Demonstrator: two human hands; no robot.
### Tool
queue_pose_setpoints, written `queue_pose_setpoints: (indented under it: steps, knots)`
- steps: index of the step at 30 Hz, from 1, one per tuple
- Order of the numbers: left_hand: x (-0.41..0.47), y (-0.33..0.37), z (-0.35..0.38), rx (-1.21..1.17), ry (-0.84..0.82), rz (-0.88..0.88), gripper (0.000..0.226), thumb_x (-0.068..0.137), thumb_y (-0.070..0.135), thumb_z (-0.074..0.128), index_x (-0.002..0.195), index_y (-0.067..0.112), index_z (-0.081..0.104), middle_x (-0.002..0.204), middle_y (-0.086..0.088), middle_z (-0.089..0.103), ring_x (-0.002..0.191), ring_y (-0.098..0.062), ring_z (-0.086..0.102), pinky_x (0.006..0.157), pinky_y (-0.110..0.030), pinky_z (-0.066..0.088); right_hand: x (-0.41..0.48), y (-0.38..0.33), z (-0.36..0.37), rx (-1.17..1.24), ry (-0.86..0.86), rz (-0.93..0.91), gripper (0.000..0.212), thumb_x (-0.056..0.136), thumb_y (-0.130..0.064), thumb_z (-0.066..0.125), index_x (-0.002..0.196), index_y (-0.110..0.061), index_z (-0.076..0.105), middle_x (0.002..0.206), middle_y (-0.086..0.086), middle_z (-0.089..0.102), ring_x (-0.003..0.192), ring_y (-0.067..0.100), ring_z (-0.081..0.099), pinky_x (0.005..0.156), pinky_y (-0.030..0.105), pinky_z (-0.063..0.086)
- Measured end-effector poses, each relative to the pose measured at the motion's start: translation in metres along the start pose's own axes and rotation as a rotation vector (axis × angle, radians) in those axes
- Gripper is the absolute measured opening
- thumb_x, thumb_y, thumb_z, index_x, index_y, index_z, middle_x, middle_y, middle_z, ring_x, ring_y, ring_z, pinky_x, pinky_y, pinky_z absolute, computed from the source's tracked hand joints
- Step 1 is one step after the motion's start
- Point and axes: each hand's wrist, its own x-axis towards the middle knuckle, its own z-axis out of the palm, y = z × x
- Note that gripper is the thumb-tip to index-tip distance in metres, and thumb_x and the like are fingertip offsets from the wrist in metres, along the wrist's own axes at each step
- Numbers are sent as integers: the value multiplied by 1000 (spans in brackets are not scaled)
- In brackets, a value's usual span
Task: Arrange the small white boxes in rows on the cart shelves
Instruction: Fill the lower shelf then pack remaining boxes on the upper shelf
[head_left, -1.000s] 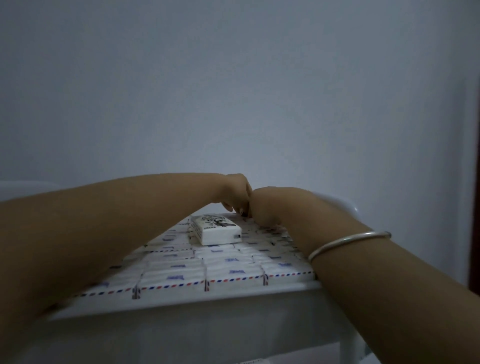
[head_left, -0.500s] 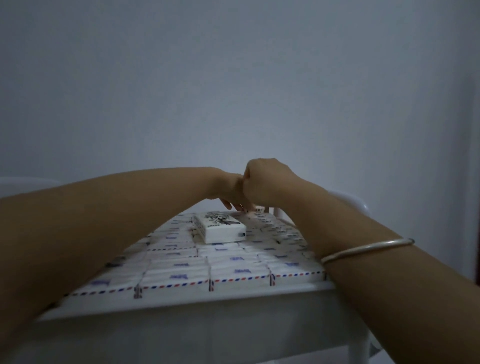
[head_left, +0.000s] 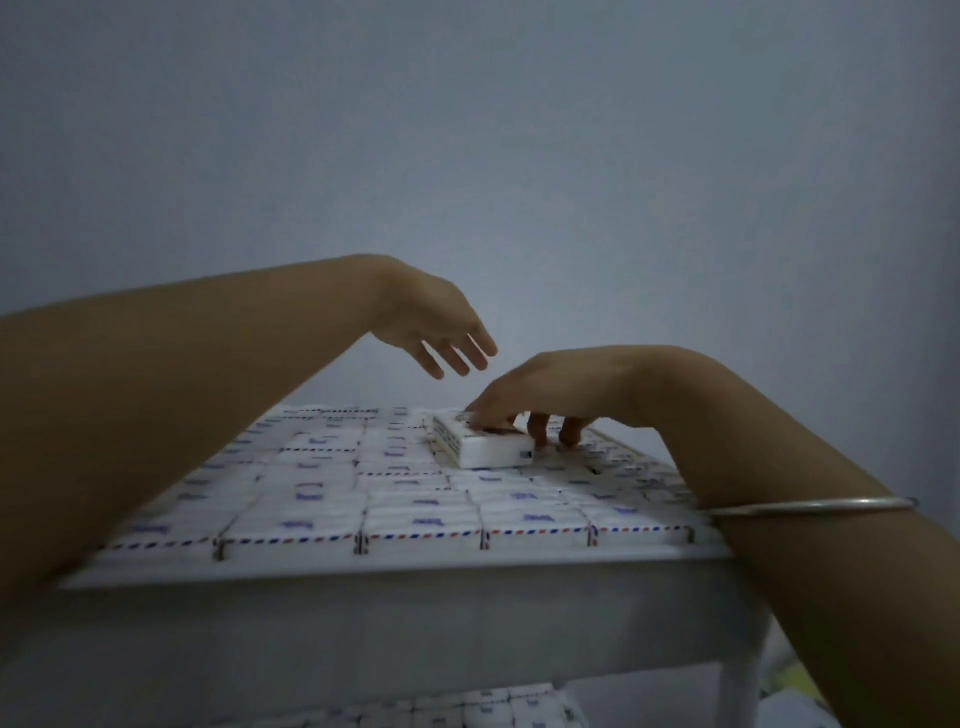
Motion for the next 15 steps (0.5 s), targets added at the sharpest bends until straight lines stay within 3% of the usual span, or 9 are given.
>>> queue_pose_setpoints:
  steps: [4, 6, 8, 10, 12, 15]
  knots:
    - [-10, -24, -3, 2, 129, 40, 42, 96, 0, 33, 102, 20, 69, 112, 2, 69, 105, -12, 64, 83, -31, 55, -5, 2, -2, -30, 13, -24, 34, 79, -56, 67, 98, -27, 69, 94, -10, 67, 78, 7, 61, 64, 21, 48]
    - [-8, -30, 4, 9, 162, 64, 42, 95, -2, 34, 96, 23, 69, 117, 2, 66, 110, -11, 61, 87, -32, 54, -3, 5, -7, 115, 226, -33, 31, 78, -43, 75, 98, -22, 66, 87, -5, 69, 69, 6, 61, 59, 21, 49]
    - [-7, -28, 13, -10, 165, 89, 42, 95, -3, 36, 91, 25, 67, 125, 1, 61, 117, -13, 56, 93, -33, 52, -1, 10, -12, 208, 545, -6, 35, 81, -34, 73, 109, -19, 59, 89, 1, 66, 71, 13, 59, 59, 25, 48]
    - [-6, -21, 24, 26, 160, 117, 43, 95, -3, 35, 100, 24, 68, 133, 0, 56, 123, -14, 50, 96, -31, 48, 0, 17, -15, -7, 827, 39, 43, 89, -28, 61, 129, -25, 45, 97, 3, 60, 79, 21, 56, 64, 30, 42]
    - [-6, -13, 38, 104, 126, 151, 46, 95, -2, 34, 119, 22, 64, 141, -1, 50, 131, -16, 44, 103, -30, 41, 1, 24, -18, -323, 1000, 57, 43, 91, -23, 53, 132, -28, 42, 106, 8, 60, 84, 27, 53, 67, 31, 37]
    - [-9, 1, 60, 205, 19, 209, 49, 94, 0, 38, 136, 20, 52, 149, 0, 42, 138, -16, 36, 107, -26, 30, 3, 25, -18, -437, 1045, 102, 32, 90, -21, 51, 122, -25, 53, 108, 8, 62, 84, 27, 54, 65, 30, 34]
